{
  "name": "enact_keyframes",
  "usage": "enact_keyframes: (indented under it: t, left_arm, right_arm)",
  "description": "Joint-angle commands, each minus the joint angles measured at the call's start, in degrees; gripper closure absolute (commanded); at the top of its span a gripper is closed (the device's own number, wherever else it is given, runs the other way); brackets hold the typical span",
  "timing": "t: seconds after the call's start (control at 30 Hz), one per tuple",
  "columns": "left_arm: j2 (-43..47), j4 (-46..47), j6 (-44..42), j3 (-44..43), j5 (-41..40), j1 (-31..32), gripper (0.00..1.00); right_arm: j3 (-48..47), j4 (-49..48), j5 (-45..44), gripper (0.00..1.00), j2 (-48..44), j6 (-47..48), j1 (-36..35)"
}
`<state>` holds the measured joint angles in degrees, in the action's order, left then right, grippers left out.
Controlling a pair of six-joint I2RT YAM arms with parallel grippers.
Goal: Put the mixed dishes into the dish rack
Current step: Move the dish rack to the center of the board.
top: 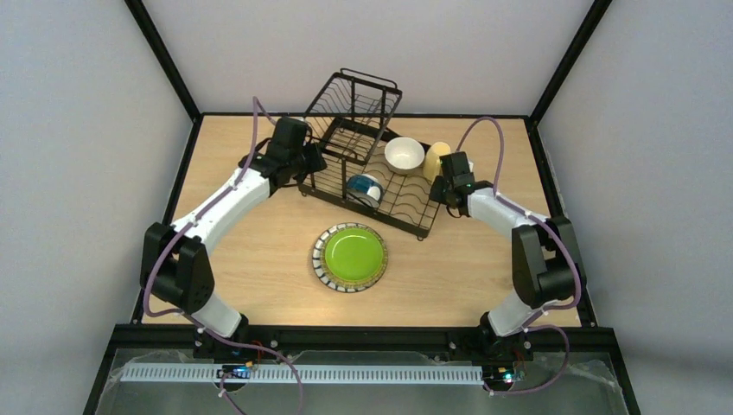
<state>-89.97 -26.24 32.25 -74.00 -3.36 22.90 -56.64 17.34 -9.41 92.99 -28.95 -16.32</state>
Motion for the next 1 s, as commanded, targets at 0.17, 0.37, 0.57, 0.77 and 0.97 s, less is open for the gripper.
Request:
enact_keyframes:
  t: [0.17, 0.37, 0.57, 0.77, 0.97]
  left_arm:
    - [-3.01, 5.46, -0.30, -5.18, 0.90, -1.18, 0.01]
    - [-1.72, 4.35, -0.57, -5.34, 1.50, -1.27, 0.01]
    - [2.09, 3.07, -1.71, -4.37, 0.83, -1.28, 0.01]
    - [4.93, 0.60, -2.41, -4.41, 1.13, -1.27, 0.01]
    - [8.50, -0.20, -1.88, -2.74, 0.98, -1.27, 0.01]
  right_arm:
    - [3.97, 6.67, 1.77, 1.00, -3.92, -1.45, -2.00]
    - [2.42, 7.00, -0.71, 0.82, -4.51, -1.02, -2.39]
    - [-0.01, 6.92, -2.24, 0.50, -4.44, -0.28, -2.40]
    - [-2.82, 7.32, -3.43, 0.47, -4.52, 0.08, -2.40]
    - [-4.40, 7.78, -5.25, 0.46, -5.51, 0.17, -2.40]
